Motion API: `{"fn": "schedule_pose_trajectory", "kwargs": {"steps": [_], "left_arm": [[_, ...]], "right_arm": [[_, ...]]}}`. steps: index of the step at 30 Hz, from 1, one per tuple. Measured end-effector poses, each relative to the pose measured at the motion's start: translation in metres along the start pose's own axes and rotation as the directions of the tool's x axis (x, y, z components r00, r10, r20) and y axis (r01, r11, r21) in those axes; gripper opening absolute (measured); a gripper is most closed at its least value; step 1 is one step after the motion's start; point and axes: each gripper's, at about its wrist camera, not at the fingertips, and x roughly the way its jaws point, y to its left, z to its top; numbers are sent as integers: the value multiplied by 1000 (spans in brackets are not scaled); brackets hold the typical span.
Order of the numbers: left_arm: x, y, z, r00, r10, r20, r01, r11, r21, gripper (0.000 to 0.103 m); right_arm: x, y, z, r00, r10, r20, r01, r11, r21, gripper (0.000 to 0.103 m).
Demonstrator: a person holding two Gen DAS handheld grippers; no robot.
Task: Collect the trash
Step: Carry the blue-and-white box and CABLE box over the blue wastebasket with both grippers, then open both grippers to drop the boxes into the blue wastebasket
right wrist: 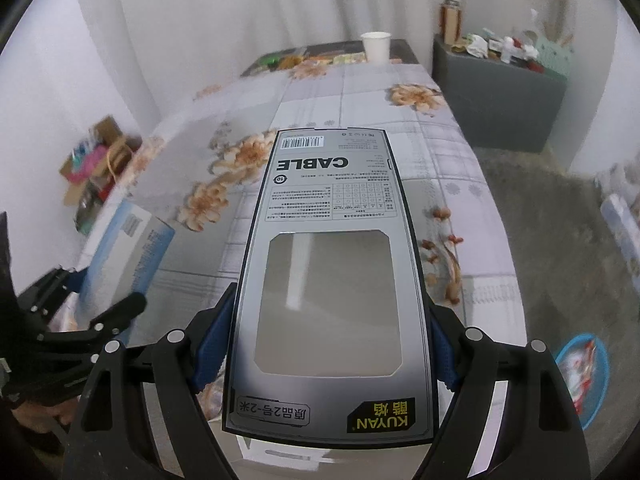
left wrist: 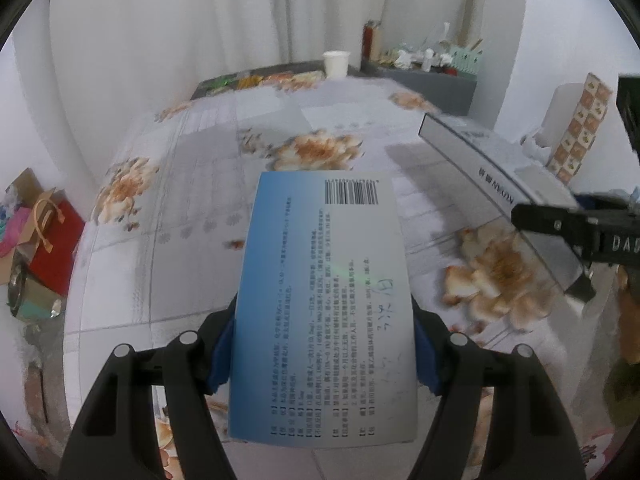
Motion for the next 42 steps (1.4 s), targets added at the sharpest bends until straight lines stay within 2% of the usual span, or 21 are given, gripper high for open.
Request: {"fn": "schedule_pose_trajectory", "kwargs": {"steps": [3, 7, 11, 13, 15, 17, 21, 23, 24, 27, 30, 33, 34, 36, 38, 41, 42], "left_arm": [[-9, -14, 12, 999, -36, 37, 35, 999, 31, 69], [-15, -49, 36, 991, -120, 56, 114, 988, 102, 69], [-20, -102, 63, 970, -241, 44, 229, 955, 190, 69], [-21, -135, 76, 952, -304, 27, 290, 928, 233, 69], [-19, -172, 87, 929, -370, -8, 359, 894, 269, 69], [-16, -208, 94, 898, -436, -62, 435, 854, 286, 69], [7, -290, 99, 843, -497, -205, 537, 788, 301, 69], [20, -321, 99, 820, -508, -264, 569, 771, 285, 69], [30, -343, 97, 801, -513, -309, 591, 759, 272, 69], [59, -402, 89, 764, -497, -412, 618, 747, 245, 69], [89, -448, 78, 754, -458, -471, 610, 754, 243, 69], [118, -485, 63, 747, -422, -514, 599, 763, 244, 69], [127, -491, 60, 744, -416, -524, 598, 764, 243, 69], [144, -508, 51, 752, -377, -540, 573, 780, 253, 69], [155, -517, 46, 746, -371, -553, 569, 787, 239, 69], [167, -521, 43, 747, -363, -557, 559, 796, 232, 69], [170, -521, 43, 751, -356, -557, 552, 800, 233, 69]], "right_arm": [[-20, -10, -7, 999, 3, 45, -6, 998, 59, 77], [-52, -41, -23, 993, -16, 116, -4, 985, 170, 77], [-88, -94, -47, 981, -92, 174, 33, 948, 316, 77], [-108, -130, -64, 970, -155, 190, 66, 911, 407, 77], [-126, -168, -85, 955, -232, 185, 110, 856, 505, 77], [-142, -209, -111, 940, -301, 161, 146, 782, 607, 77], [-158, -272, -160, 914, -394, 91, 208, 652, 729, 77], [-157, -299, -180, 911, -410, 51, 228, 603, 764, 77], [-152, -316, -193, 913, -406, 25, 234, 575, 784, 77], [-129, -362, -222, 929, -364, -58, 254, 517, 817, 77], [-97, -399, -241, 940, -310, -144, 289, 495, 820, 77], [-71, -429, -246, 944, -272, -188, 306, 504, 808, 77], [-61, -439, -244, 943, -264, -205, 317, 512, 799, 77], [-51, -454, -244, 939, -265, -217, 331, 535, 777, 78], [-35, -468, -238, 940, -263, -217, 333, 574, 748, 78], [-14, -486, -241, 918, -310, -249, 390, 581, 715, 87], [-4, -495, -244, 905, -323, -275, 418, 568, 709, 87]]}}
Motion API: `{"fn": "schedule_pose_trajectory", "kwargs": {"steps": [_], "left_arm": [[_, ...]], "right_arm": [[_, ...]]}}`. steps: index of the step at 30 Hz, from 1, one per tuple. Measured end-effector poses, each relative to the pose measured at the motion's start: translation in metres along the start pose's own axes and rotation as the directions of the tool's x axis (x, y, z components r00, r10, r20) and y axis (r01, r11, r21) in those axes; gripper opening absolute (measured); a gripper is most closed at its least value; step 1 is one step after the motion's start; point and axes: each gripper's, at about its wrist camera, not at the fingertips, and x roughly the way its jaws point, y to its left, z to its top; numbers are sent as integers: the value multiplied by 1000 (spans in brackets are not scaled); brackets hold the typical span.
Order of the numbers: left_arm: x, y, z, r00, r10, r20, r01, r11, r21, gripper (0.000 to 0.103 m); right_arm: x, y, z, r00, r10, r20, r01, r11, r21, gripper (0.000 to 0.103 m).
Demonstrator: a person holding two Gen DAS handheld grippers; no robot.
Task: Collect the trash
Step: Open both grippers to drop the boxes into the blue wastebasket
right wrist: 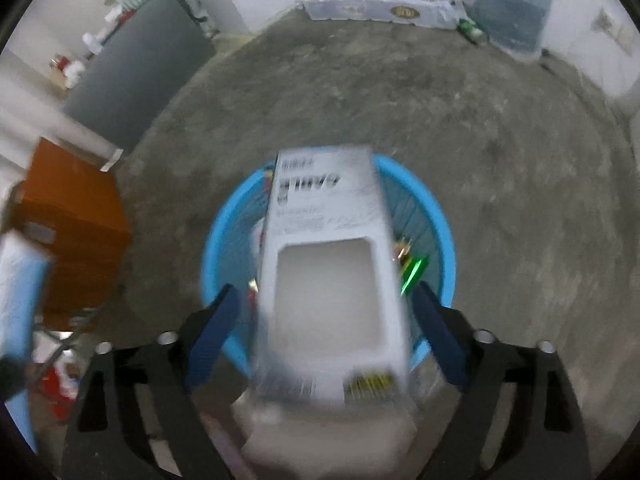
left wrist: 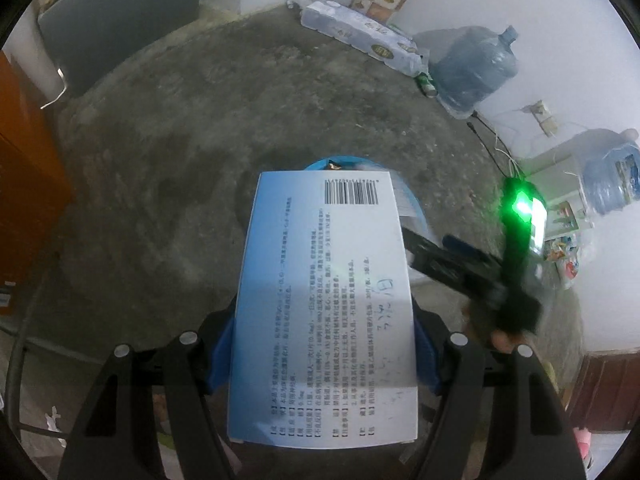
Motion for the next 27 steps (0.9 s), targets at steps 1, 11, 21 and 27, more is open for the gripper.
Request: {"fn": "schedule_pose_trajectory", "kwargs": {"steps": [1, 11, 21, 27], "left_arm": [[3, 2, 1, 1000, 8, -2, -8, 1000, -6, 69], [50, 12, 12, 997, -8, -80, -2, 992, -123, 69], [86, 8, 28, 986, -158, -57, 134, 943, -303, 85], [61, 14, 28, 981, -191, -18, 174, 929, -325, 85]], "right_arm": [[6, -3, 2, 1000, -16, -5, 16, 1000, 11, 87], [-45, -60, -37, 983, 63, 170, -111, 949, 296, 87], [-44, -70, -57, 978, 119, 169, -177, 905, 387, 87], [-41, -69, -60, 977, 127, 173, -189, 894, 407, 87]]}}
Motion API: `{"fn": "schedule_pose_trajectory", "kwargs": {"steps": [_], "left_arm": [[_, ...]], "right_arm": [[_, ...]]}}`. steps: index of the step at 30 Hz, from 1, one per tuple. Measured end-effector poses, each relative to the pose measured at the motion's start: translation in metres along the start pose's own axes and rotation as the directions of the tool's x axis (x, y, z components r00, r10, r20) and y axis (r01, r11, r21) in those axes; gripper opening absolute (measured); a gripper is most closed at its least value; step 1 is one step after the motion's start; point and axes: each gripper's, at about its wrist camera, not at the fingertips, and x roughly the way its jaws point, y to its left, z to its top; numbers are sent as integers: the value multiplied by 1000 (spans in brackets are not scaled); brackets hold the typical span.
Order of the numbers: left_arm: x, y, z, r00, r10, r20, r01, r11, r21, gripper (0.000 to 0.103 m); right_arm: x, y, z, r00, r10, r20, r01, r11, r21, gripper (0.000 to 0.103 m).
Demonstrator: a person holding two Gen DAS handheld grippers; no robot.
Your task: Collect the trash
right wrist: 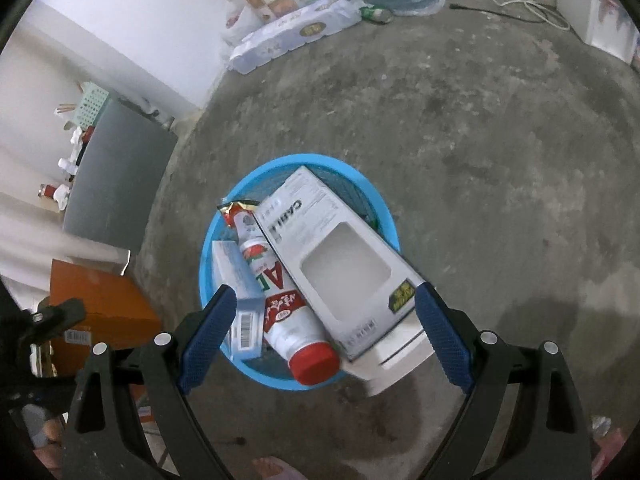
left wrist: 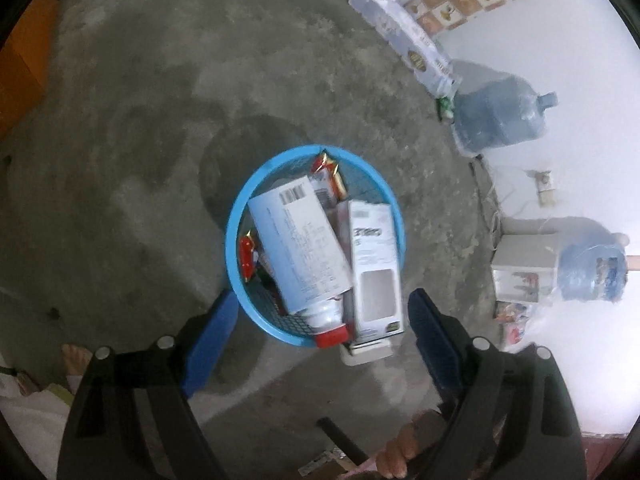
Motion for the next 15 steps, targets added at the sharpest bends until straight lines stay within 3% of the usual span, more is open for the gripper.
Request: {"fn": "schedule_pose_trajectory", "kwargs": {"steps": [5, 9, 12, 15], "left_arm": [[-39, -5, -4, 999, -36, 32, 34, 999, 37, 85], [-89, -13, -19, 995, -69, 73, 60, 991, 117, 85], [-137, -19, -38, 986, -72, 149, 35, 971, 238, 85], [-191, -16, -67, 968, -65, 242, -26, 933, 358, 85]], "right_arm": [[-14, -19, -3, 998, -10, 65, 3, 993, 114, 87], [-21, -39, -13, 998, -19, 65, 5, 979, 205, 87], [-36, -33, -24, 996, -33, 83, 18, 984, 179, 87], [-61, -7, -37, 991, -30, 128, 17, 995, 97, 87]]}}
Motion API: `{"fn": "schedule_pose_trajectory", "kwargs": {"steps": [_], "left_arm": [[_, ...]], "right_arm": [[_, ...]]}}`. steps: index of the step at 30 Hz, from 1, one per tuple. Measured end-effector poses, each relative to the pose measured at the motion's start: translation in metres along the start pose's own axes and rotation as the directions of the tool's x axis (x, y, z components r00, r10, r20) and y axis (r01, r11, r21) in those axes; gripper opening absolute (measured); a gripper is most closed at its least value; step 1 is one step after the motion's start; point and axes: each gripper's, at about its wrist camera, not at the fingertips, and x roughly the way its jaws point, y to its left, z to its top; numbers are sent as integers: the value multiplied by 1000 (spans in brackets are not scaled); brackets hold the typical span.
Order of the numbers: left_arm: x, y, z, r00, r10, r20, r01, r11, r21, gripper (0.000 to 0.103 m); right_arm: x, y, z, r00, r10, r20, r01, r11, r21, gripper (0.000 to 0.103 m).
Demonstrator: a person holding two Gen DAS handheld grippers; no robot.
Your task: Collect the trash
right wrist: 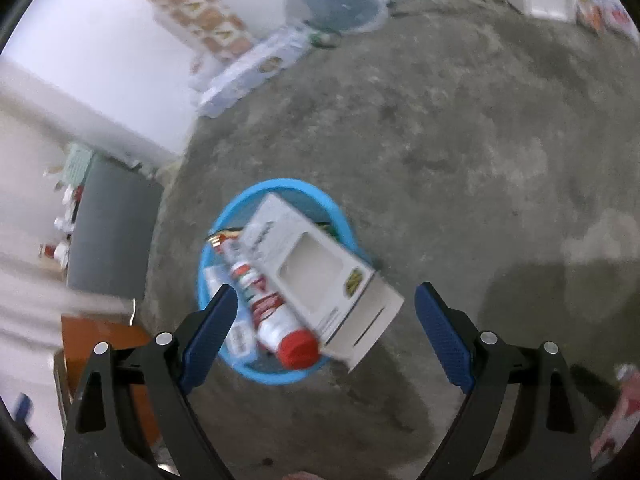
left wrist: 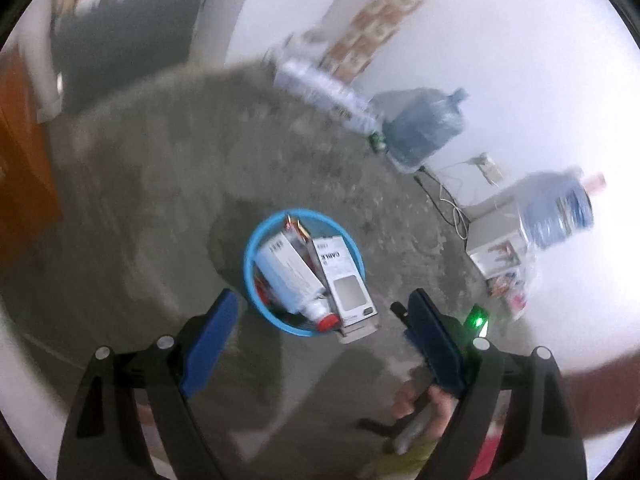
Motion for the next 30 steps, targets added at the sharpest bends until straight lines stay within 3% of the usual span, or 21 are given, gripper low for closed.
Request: {"fn": "schedule_pose_trajectory", "kwargs": {"steps": [3, 6, 9, 14, 17, 18, 20, 23, 25, 27, 30], "left_arm": [[-57, 2, -26, 995, 42, 86, -48, 996, 74, 85], [-111, 12, -59, 976, 91, 198, -111, 989, 95, 93], [-162, 34, -99, 929, 190, 318, -215, 976, 45, 98], [-221, 70, -161, 860, 340, 380, -331, 939, -90, 98], [-251, 83, -196, 785, 458, 417, -418, 888, -190, 98], [-260, 86, -208, 749, 506, 429, -451, 862, -230, 98], [-274, 88, -225, 698, 557, 450, -483, 830, -279, 98], [-285, 87, -246, 646, 609, 460, -511, 793, -331, 98], [-288, 85, -259, 634, 623, 458, -513, 782, -354, 98], [-290, 85, -267, 633, 634, 445, -510, 773, -377, 98], [-291, 83, -280, 607, 683, 406, -535, 729, -427, 98]], "right_arm": [[-33, 34, -17, 999, 31, 39, -27, 994, -104, 87], [-69, 72, -40, 992, 111, 54, -99, 977, -188, 87], [-106, 117, -64, 983, 162, 92, -125, 940, -317, 91], [-173, 194, -117, 955, 253, 153, -112, 790, -603, 95], [-203, 218, -144, 939, 318, 128, -142, 700, -699, 95], [-216, 227, -159, 933, 341, 114, -151, 658, -738, 95], [-235, 236, -180, 926, 368, 90, -156, 588, -794, 95], [-258, 243, -210, 914, 402, 45, -170, 482, -859, 95], [-266, 245, -227, 912, 409, 30, -167, 436, -884, 95], [-273, 246, -245, 917, 399, 6, -162, 385, -908, 95], [-278, 244, -265, 927, 375, -30, -171, 348, -922, 95]]}}
